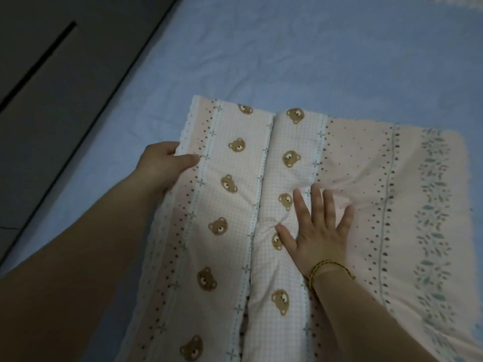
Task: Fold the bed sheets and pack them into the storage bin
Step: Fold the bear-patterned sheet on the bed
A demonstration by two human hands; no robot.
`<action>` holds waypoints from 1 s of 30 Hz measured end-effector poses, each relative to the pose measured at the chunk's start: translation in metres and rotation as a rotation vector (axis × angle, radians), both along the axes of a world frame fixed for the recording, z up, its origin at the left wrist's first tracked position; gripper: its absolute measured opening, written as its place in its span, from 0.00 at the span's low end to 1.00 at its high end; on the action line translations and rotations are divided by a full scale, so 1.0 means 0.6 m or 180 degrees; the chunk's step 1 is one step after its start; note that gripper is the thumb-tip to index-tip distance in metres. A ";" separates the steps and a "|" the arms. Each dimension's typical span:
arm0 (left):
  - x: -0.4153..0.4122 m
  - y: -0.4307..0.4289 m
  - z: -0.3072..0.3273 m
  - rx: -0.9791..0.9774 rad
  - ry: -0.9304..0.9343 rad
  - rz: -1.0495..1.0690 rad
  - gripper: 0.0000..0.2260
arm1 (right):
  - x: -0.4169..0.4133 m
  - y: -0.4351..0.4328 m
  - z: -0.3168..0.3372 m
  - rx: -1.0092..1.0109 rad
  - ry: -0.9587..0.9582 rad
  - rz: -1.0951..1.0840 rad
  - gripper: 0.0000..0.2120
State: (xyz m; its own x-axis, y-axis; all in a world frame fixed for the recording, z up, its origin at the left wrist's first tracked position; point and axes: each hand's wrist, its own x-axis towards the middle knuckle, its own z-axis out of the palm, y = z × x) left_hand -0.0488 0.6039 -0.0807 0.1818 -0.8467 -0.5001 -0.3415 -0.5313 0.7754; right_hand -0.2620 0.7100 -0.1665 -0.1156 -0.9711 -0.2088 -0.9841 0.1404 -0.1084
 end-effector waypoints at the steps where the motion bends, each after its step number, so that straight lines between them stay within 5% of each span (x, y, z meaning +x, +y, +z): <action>1: -0.004 0.000 0.015 -0.0103 0.0071 -0.0101 0.07 | 0.000 -0.002 0.002 -0.0011 -0.0011 0.0008 0.32; 5: -0.086 0.012 0.052 -0.0976 0.0100 -0.1214 0.05 | 0.004 -0.004 0.001 0.0165 -0.0013 0.0030 0.33; 9: -0.216 0.015 0.034 -0.0948 0.0228 -0.2351 0.07 | -0.006 -0.006 0.008 0.0048 0.0475 0.0287 0.41; 11: -0.250 0.008 -0.004 -0.0907 -0.0045 -0.2681 0.09 | -0.011 0.000 0.011 0.0258 0.0301 0.0340 0.39; 13: -0.260 0.005 -0.036 -0.0987 -0.0443 -0.2863 0.13 | -0.022 0.009 0.009 -0.0286 0.0155 0.0232 0.41; 17: -0.248 0.035 -0.072 -0.1708 -0.1787 -0.3349 0.19 | -0.036 0.038 0.026 -0.1389 -0.1570 -0.0619 0.24; 20: -0.219 0.084 -0.082 -0.1453 -0.2270 -0.3385 0.21 | -0.057 0.038 0.068 -0.1483 -0.2641 -0.2033 0.16; 23: -0.182 0.161 -0.079 -0.1182 -0.2153 -0.2976 0.28 | -0.066 -0.007 0.109 -0.1257 -0.1901 -0.1555 0.26; 26: -0.158 0.239 -0.079 -0.1241 -0.1915 -0.2771 0.22 | -0.042 -0.089 0.129 -0.0572 -0.1067 -0.0537 0.35; 30: -0.134 0.285 -0.062 -0.1270 -0.1735 -0.2496 0.22 | -0.071 -0.154 0.113 -0.0244 -0.0785 -0.1067 0.13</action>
